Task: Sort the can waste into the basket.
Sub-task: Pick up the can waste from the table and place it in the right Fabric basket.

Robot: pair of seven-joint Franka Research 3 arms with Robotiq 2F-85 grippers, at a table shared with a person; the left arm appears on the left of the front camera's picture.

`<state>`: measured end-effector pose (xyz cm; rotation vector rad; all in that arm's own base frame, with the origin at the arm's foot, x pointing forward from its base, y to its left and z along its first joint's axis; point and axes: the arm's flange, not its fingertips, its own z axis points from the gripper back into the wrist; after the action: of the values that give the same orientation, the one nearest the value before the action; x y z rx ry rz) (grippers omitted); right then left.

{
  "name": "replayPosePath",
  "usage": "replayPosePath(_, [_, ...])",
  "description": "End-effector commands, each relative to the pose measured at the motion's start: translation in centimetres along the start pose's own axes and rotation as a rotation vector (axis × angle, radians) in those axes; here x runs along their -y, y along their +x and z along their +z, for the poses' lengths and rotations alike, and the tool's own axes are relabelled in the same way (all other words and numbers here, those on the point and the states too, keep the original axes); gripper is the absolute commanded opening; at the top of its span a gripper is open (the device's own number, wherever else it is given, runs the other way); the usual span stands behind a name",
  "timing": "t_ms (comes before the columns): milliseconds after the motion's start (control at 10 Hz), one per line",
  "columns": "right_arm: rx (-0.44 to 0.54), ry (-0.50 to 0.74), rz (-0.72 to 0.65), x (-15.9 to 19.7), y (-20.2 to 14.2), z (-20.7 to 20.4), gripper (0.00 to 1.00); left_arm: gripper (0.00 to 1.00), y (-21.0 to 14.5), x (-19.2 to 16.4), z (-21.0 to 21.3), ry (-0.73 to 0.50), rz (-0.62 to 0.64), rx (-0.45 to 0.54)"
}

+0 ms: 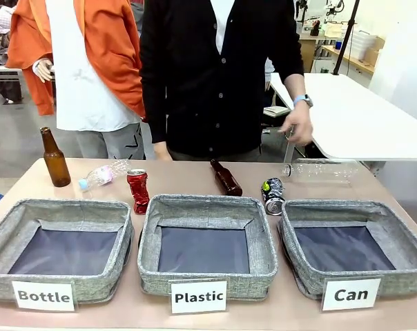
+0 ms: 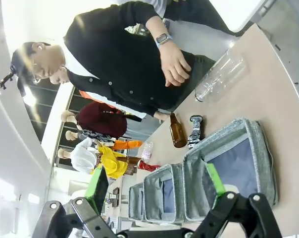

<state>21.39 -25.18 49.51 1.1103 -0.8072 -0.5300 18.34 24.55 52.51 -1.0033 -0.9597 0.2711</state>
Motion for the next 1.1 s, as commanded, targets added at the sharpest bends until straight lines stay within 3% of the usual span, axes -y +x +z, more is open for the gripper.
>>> replayPosePath(0, [0.012,0.013,0.026,0.2,0.3,0.2,1.00,1.00,0.1,-0.1,0.5,-0.011,-0.018,0.007])
replayPosePath(400, [0.012,0.013,0.026,0.2,0.3,0.2,1.00,1.00,-0.1,-0.3,0.5,0.003,0.000,0.003])
replayPosePath(600, [0.012,0.013,0.026,0.2,0.3,0.2,1.00,1.00,1.8,2.5,-5.2,0.073,-0.154,-0.217])
replayPosePath(800, [0.012,0.013,0.026,0.2,0.3,0.2,1.00,1.00,4.3,5.7,-15.1,0.083,-0.334,-0.464])
replayPosePath(1000, [0.012,0.013,0.026,0.2,0.3,0.2,1.00,1.00,4.2,7.8,-23.0,0.091,-0.435,-0.619])
